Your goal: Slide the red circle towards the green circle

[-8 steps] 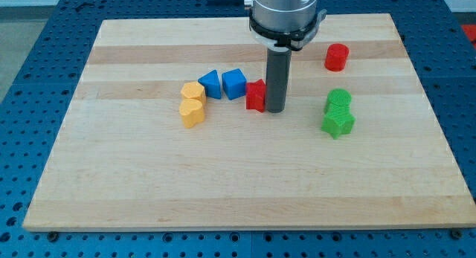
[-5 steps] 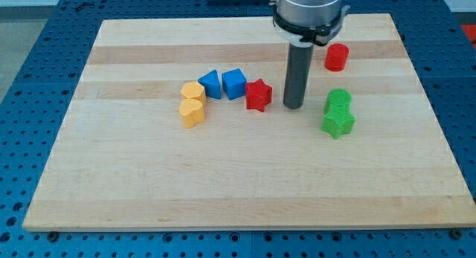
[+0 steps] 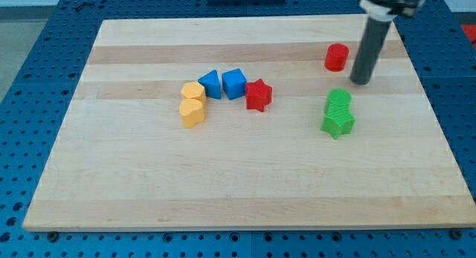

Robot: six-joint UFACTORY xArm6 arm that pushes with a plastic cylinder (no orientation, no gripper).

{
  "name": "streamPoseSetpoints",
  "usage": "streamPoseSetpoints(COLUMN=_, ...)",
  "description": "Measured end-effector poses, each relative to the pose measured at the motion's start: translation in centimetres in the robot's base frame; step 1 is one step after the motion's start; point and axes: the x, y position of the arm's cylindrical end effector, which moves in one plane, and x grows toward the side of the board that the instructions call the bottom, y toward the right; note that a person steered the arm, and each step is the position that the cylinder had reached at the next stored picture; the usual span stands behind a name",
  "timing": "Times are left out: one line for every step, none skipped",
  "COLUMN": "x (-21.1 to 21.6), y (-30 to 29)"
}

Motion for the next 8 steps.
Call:
streamPoseSetpoints(x=-4.5, y=1.0)
streamPoseSetpoints(x=-8.8, y=0.8)
streamPoseSetpoints(x=-10.8, y=-1.4)
streamPoseSetpoints(x=-8.1, y=-2.3)
streamPoseSetpoints(x=-3.1, y=-3.1)
streamPoseSetpoints(x=1.6, y=-4.3)
streamPoseSetpoints(x=4.2, y=-6.5)
streamPoseSetpoints(x=4.8, y=-6.0)
